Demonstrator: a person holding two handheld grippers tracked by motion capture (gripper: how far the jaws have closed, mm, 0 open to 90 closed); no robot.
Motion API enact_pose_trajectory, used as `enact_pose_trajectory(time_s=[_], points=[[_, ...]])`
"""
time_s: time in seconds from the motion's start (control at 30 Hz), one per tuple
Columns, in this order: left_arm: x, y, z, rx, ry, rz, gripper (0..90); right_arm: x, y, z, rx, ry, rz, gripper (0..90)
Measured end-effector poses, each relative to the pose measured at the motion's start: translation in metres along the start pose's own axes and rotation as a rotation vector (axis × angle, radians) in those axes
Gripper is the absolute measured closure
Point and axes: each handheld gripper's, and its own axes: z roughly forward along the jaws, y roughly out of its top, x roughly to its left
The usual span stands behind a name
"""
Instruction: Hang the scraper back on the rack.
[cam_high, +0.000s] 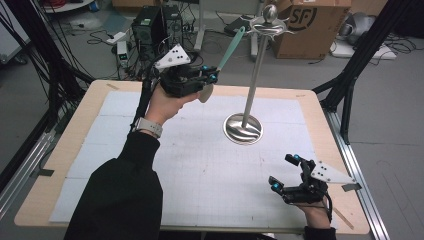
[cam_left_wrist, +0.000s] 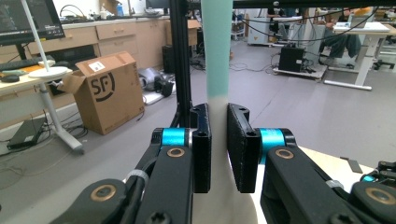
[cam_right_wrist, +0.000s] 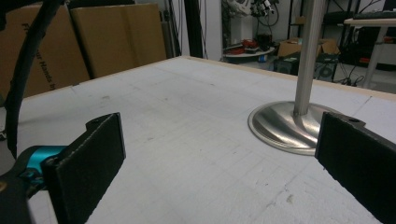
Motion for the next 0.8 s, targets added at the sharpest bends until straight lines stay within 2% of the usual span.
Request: enact_pose_trajectory(time_s=[0.5,0.67,0.8], points=[[-0.001,-0.001,0.003,0.0,-0.007,0.003,80.4,0.0,0.0,0.0,0.0,0.002,-0.002,0.6],[-0.003,-0.004,0.012,0.008,0.016,-0.016,80.3,0.0,0.0,0.001,0.004,0.005,0.0,0.6],[-0.003,-0.007,0.017,0.016,0.018,-0.02,80.3,0.0,-0.001,0.0,0.005,0.005,0.003,0.6]])
